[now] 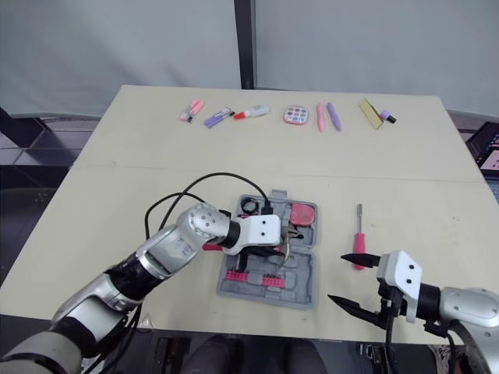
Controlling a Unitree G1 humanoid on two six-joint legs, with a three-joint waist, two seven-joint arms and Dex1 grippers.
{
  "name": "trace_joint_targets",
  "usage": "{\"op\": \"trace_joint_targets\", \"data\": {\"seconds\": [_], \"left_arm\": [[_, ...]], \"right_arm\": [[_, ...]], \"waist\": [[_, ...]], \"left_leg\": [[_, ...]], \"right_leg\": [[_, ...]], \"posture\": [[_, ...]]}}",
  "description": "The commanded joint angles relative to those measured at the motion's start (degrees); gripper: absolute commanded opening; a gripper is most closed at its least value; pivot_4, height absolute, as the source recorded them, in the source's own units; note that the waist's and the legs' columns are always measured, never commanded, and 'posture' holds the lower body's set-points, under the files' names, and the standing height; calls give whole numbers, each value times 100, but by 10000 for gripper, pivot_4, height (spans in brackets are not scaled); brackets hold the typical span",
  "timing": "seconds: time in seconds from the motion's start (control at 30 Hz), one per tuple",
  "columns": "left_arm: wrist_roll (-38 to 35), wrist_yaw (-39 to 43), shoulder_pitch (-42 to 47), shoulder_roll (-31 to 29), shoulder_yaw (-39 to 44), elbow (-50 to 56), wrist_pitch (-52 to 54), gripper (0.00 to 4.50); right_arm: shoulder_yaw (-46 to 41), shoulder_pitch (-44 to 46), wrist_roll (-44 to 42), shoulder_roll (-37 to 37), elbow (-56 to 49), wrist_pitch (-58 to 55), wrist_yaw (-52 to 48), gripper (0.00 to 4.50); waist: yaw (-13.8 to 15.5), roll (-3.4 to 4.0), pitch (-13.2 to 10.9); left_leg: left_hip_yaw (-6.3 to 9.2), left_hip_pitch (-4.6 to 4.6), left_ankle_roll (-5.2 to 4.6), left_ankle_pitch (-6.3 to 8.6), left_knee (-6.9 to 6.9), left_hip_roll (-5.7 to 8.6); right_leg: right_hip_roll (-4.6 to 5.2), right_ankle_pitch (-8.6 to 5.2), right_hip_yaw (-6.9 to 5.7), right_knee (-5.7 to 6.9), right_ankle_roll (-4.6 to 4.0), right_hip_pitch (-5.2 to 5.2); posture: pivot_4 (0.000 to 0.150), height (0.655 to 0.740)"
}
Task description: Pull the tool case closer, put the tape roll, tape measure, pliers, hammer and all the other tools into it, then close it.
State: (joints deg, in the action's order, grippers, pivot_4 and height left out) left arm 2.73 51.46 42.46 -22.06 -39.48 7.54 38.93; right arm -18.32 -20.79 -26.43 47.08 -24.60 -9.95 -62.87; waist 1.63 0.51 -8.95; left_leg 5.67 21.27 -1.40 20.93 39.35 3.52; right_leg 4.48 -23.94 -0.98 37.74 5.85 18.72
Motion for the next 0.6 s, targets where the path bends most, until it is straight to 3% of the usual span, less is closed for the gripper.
{"op": "trace_joint_targets", "data": {"seconds": [0.03,0.6], "left_arm": [[57,-6,149,290,-64,169,108,559],[558,44,414,669,-721,-164,519,559]], "right_arm": [[-114,-22,-30,40,-114,82,-40,45000],[-194,-162,-16,16,-228,36,53,45000]], "waist": [[-1,0,0],[7,-1,-1]], "left_leg": [[0,0,0,0,0,0],[-2,0,-1,0,1,2]], "right_leg": [[0,0,0,0,0,0],[-2,0,-1,1,0,-1]], "posture": [[1500,7134],[1500,7134]]}}
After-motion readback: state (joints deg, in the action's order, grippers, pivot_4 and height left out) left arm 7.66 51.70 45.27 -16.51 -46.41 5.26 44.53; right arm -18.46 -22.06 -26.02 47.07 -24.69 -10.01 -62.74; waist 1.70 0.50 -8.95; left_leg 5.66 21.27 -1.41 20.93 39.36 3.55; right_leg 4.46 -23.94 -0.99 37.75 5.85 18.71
